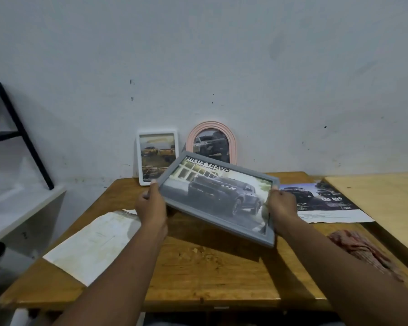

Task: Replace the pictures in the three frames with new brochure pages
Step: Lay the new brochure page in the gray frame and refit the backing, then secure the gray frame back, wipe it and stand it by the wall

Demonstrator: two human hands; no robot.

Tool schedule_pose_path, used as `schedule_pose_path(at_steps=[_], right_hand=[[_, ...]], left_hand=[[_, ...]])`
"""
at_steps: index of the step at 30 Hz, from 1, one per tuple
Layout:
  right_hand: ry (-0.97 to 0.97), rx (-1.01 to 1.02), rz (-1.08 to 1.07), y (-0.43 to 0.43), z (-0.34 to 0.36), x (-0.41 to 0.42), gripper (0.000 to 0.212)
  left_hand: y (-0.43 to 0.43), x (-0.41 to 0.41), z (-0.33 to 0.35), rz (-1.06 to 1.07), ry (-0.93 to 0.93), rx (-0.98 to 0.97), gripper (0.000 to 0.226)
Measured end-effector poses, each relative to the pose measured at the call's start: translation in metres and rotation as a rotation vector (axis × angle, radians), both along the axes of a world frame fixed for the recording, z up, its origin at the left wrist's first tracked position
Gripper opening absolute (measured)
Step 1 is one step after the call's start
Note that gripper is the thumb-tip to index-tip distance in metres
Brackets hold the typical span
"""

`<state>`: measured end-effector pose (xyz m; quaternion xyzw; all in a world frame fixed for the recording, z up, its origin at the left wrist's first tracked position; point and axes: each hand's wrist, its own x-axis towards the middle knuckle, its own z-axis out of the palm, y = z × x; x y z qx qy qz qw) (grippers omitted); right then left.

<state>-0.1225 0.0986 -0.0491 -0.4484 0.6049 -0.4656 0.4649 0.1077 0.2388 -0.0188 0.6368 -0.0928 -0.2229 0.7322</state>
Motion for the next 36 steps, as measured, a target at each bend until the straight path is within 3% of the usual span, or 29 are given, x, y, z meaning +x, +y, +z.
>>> schedule_pose_path(at_steps=[4, 6, 10, 12, 15, 17, 22, 27, 30, 36], right_hand=[[0.194, -0.227, 0.160, -0.021, -0.001, -0.029, 0.047], [0.237, -0.286, 0.260, -0.024, 0.000, -0.041, 0.048], [0.346, -0.287, 0.349, -0.029, -0.010, -0.043, 0.052], [0.380, -0.278, 0.336, -0.031, -0.017, -0.040, 0.054], [0.543, -0.257, 0.338, -0.032, -0.020, -0.035, 0.050], [0.682, -0.260, 0.330, -0.031, -0.018, -0.032, 0.044], [0.839, -0.244, 0.357, -0.029, -0.023, -0.028, 0.032], [0.955, -0.374, 0.371, -0.012, -0.026, -0.040, 0.032], [1.011, -0.432, 0.387, 0.005, -0.020, -0.056, 0.018], [1.187, -0.346, 0.397, 0.033, -0.010, -0.108, 0.046]], left_hand=[[0.015, 0.026, -0.010, -0.242, -0.015, 0.254, 0.056], [0.021, 0.029, -0.014, -0.381, -0.084, 0.342, 0.052], [0.021, 0.022, -0.033, -0.489, -0.670, 0.593, 0.030], [0.020, 0.013, -0.043, -0.519, -0.835, 0.642, 0.022], [0.013, 0.014, -0.068, -0.534, -1.183, 0.792, 0.046], [0.008, 0.016, -0.080, -0.535, -1.305, 0.839, 0.054], [0.002, 0.017, -0.094, -0.612, -1.358, 0.826, 0.057], [0.003, 0.009, -0.088, -0.594, -1.380, 0.839, 0.057], [0.005, -0.004, -0.080, -0.596, -1.410, 0.819, 0.059], [-0.002, -0.055, -0.079, -0.791, -1.400, 0.737, 0.073]])
